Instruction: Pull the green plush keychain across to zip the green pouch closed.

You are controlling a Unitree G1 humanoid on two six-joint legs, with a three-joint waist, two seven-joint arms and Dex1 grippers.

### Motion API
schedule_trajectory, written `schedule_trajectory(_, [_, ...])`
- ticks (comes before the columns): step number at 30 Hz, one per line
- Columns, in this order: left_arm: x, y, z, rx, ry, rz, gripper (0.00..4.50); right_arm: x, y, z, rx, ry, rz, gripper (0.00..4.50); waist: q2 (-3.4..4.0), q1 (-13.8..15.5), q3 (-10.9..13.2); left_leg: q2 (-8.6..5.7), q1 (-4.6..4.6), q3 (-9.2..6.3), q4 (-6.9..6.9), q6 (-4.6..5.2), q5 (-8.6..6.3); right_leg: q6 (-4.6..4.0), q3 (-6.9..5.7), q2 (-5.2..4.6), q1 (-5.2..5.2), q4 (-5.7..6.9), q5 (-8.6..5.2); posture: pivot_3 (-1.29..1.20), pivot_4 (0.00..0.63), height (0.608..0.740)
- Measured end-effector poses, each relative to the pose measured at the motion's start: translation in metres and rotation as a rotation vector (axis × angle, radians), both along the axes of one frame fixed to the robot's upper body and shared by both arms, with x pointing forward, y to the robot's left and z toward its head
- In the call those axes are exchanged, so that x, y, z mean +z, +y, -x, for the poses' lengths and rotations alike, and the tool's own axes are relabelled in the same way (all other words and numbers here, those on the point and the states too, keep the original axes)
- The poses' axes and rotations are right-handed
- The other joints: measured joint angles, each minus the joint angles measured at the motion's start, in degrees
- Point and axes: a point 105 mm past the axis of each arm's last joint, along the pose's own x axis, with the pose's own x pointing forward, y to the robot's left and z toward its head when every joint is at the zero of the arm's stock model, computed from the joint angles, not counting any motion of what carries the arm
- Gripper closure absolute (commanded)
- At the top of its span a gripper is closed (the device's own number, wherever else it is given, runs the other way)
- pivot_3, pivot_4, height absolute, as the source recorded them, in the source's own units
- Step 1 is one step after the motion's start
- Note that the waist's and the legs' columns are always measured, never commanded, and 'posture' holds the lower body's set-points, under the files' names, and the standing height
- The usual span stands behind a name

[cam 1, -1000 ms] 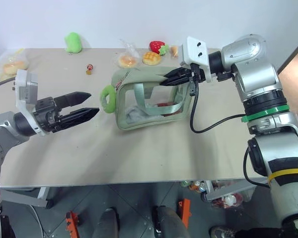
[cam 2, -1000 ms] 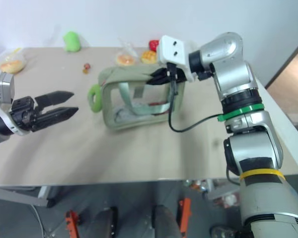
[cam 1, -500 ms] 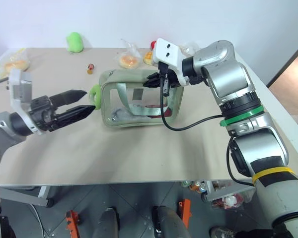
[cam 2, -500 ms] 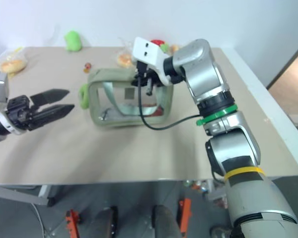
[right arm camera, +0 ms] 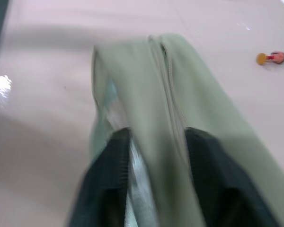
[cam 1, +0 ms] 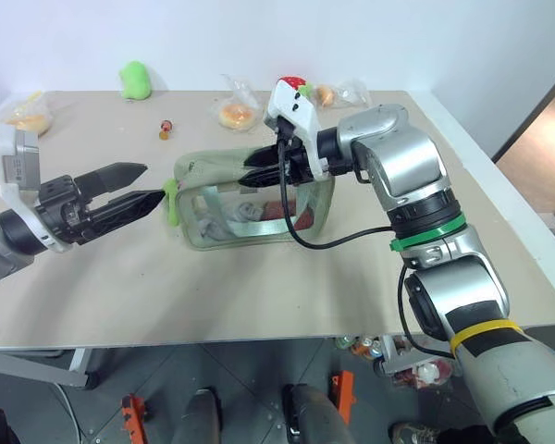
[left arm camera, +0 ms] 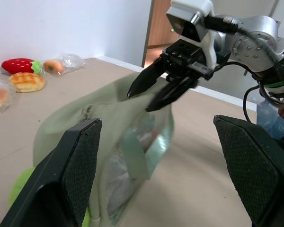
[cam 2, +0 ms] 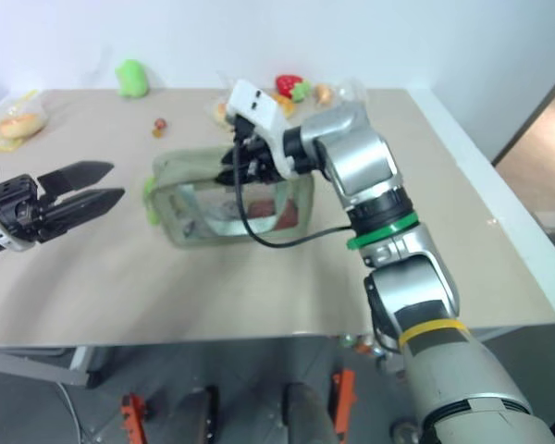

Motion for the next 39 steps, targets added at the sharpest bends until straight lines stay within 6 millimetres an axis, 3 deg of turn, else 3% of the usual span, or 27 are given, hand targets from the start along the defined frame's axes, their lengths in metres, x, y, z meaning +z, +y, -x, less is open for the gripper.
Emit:
schedule_trajectory(5, [-0.003, 0.003, -0.003, 0.006, 0.017, 0.01, 0.56, 0.056, -0.017, 0.007, 0.039, 0.026, -0.177, 1.84, 0.0, 0.13, 0.01, 0.0, -0.01, -0.01, 0.0, 0.0, 0.0, -0.01, -0.01, 0.0, 0.0, -0.01, -0.03, 0.0, 0.15, 0.74])
schedule_trajectory(9, [-0.011, 0.012, -0.009, 0.04, 0.051, 0.025, 0.56, 0.074, -0.045, 0.015, 0.082, -0.027, -0.218, 1.84, -0.01, 0.18, -0.01, 0.0, 0.0, 0.0, -0.02, 0.0, -0.02, -0.01, -0.01, 0.0, 0.02, -0.04, -0.06, 0.0, 0.15, 0.74])
schedule_trajectory(13, [-0.03, 0.026, -0.014, 0.096, 0.129, 0.045, 0.56, 0.052, -0.094, 0.009, 0.014, -0.09, -0.136, 1.84, -0.04, 0.1, -0.02, -0.01, -0.01, 0.07, -0.01, -0.02, -0.03, 0.01, 0.04, -0.03, 0.03, -0.08, -0.13, 0.0, 0.15, 0.74])
schedule_trajectory(20, [-0.032, 0.025, -0.015, 0.095, 0.131, 0.034, 0.56, 0.011, -0.122, 0.001, -0.05, -0.125, 0.018, 1.84, 0.02, -0.26, 0.01, 0.01, 0.1, 0.13, -0.04, -0.01, -0.03, -0.04, 0.07, 0.0, 0.0, -0.02, -0.1, 0.0, 0.15, 0.74])
schedule_trajectory(35, [-0.034, 0.026, -0.017, 0.092, 0.14, 0.024, 0.56, -0.039, -0.122, -0.022, -0.131, -0.093, 0.114, 1.84, 0.01, -0.06, 0.01, 0.01, 0.08, 0.16, -0.02, -0.01, -0.03, -0.03, 0.12, 0.0, 0.01, -0.02, -0.09, 0.0, 0.15, 0.74])
schedule_trajectory(39, [-0.037, 0.015, -0.013, 0.046, 0.157, 0.005, 0.56, -0.044, -0.124, -0.025, -0.142, -0.084, 0.12, 1.84, 0.01, -0.03, 0.01, 0.01, 0.07, 0.16, -0.02, -0.01, -0.03, -0.02, 0.13, 0.0, 0.01, -0.03, -0.1, 0.0, 0.15, 0.74])
